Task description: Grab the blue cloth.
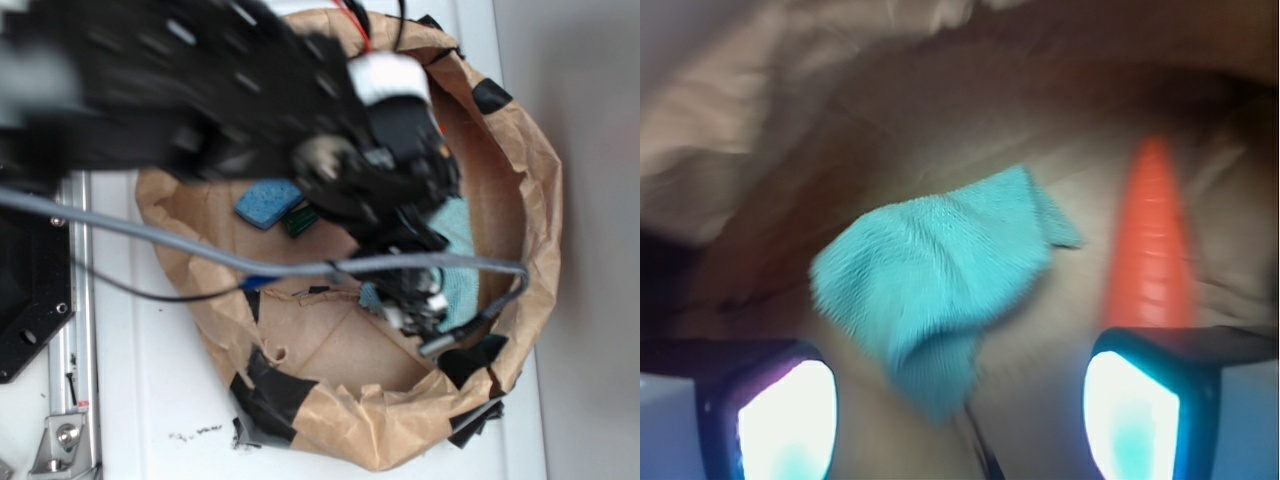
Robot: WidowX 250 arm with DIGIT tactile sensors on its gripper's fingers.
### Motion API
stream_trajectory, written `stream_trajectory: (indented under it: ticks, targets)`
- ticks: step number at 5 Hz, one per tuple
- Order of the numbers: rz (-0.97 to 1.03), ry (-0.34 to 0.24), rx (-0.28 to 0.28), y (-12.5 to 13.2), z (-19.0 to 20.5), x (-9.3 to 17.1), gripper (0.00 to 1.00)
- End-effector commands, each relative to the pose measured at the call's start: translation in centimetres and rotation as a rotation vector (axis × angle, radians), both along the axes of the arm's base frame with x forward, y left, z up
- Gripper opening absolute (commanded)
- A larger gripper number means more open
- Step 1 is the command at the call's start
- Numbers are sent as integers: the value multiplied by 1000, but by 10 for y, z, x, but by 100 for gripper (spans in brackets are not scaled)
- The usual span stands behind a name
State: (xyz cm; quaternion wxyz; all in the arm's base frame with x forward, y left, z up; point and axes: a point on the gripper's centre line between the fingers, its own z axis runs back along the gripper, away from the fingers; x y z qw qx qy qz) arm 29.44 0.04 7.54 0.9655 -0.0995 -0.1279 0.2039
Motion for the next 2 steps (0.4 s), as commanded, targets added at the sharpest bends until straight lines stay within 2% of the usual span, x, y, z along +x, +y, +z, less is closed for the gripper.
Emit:
stream_trajectory:
  ticks: [1,2]
  targets:
    - [-137,-127,112,-20,-17,48,100]
    - [-177,-114,138,-16,-30,53,0]
